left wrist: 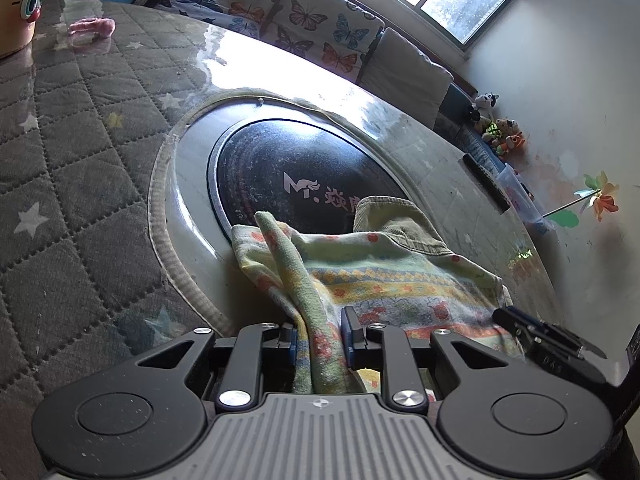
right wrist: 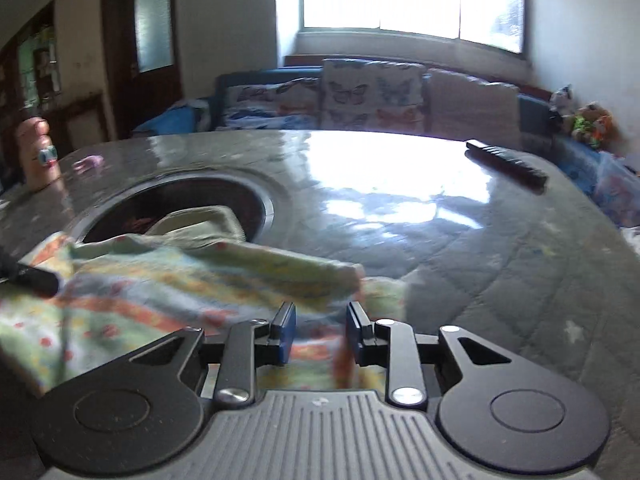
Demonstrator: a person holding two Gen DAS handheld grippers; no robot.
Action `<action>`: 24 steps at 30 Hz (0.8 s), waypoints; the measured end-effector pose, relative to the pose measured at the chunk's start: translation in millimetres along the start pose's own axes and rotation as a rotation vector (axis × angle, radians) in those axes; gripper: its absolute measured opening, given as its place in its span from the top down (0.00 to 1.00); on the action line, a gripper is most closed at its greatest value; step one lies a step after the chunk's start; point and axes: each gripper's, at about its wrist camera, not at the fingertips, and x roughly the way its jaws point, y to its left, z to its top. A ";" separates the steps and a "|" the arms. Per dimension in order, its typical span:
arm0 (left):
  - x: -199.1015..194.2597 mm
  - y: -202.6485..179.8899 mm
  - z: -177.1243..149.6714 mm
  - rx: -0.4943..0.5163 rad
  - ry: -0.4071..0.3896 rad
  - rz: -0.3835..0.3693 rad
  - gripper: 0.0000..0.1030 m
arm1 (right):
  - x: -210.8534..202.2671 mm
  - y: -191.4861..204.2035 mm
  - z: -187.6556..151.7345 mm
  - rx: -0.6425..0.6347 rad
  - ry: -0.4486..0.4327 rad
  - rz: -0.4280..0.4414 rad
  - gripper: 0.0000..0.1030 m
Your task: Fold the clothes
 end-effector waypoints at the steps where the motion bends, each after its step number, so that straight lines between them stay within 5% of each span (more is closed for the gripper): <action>1: 0.3 -0.6 -0.1 0.002 0.000 0.002 0.78 | 2.3 -5.2 1.0 0.017 -0.001 -0.015 0.65; 6: 0.6 -1.4 0.5 0.008 0.000 0.008 0.78 | 10.7 -23.7 2.0 0.106 0.006 -0.048 0.44; 10: 0.7 -4.2 0.9 0.019 -0.002 0.016 0.78 | 14.1 -23.8 2.0 0.137 0.014 -0.032 0.43; 12: -0.5 -7.8 1.8 0.030 -0.005 0.017 0.78 | 15.1 -20.0 0.6 0.155 0.017 0.000 0.46; 14: -1.6 -11.3 2.8 0.041 -0.007 0.018 0.78 | 13.3 -13.3 0.3 0.138 0.009 0.011 0.59; 16: -2.8 -14.8 3.7 0.052 -0.010 0.019 0.78 | 11.6 -11.1 0.4 0.140 0.007 0.023 0.85; 24: -6.6 -36.6 9.3 0.113 -0.024 0.011 0.86 | -22.5 -15.9 5.2 0.158 -0.087 0.018 0.91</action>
